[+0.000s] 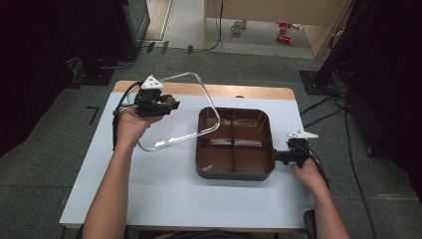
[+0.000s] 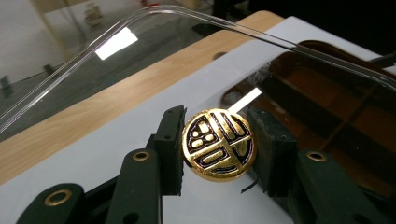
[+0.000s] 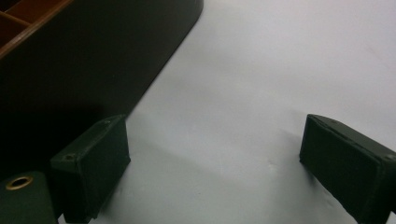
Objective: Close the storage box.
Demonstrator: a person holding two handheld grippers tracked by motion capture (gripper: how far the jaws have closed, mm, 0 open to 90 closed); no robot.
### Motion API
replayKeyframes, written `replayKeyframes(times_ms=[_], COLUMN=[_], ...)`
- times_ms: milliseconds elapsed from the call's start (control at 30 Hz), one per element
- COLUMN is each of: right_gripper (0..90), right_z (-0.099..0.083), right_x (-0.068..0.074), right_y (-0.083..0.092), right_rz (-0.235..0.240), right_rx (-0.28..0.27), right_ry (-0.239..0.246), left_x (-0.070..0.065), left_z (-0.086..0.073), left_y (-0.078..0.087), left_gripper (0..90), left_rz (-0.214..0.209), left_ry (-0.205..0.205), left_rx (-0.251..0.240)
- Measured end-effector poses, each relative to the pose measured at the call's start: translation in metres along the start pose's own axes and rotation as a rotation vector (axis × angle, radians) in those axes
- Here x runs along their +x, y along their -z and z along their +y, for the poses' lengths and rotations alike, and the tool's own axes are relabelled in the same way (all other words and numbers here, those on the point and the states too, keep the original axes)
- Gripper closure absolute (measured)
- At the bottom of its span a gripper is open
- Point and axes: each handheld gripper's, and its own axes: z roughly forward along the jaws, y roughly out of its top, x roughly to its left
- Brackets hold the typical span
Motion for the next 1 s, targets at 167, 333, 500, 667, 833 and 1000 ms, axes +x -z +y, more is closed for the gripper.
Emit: replayKeyframes(times_ms=[167, 333, 500, 667, 833, 1000], right_gripper=[7.8, 7.8, 7.8, 7.8, 7.8, 7.8], right_z=[0.0, 0.0, 0.0, 0.0, 0.0, 0.0], right_x=[0.0, 0.0, 0.0, 0.0, 0.0, 0.0], right_y=[0.0, 0.0, 0.0, 0.0, 0.0, 0.0], right_rz=[0.0, 0.0, 0.0, 0.0, 0.0, 0.0], right_rx=[0.001, 0.0, 0.0, 0.0, 0.0, 0.0], right_ry=[0.001, 0.001, 0.001, 0.001, 0.001, 0.001], left_x=[-0.032, -0.057, -0.073, -0.088, -0.103, -0.114], left_z=[0.012, 0.018, 0.018, 0.017, 0.015, 0.015], left_y=[-0.019, -0.043, -0.062, -0.082, -0.097, -0.11], left_gripper=[59.6, 59.6, 59.6, 59.6, 59.6, 59.6], left_rz=[-0.094, -0.141, -0.198, -0.232, -0.263, -0.283], left_ry=[-0.041, -0.099, -0.137, -0.169, -0.195, -0.212], left_rx=[0.002, 0.021, 0.051, 0.075, 0.098, 0.121])
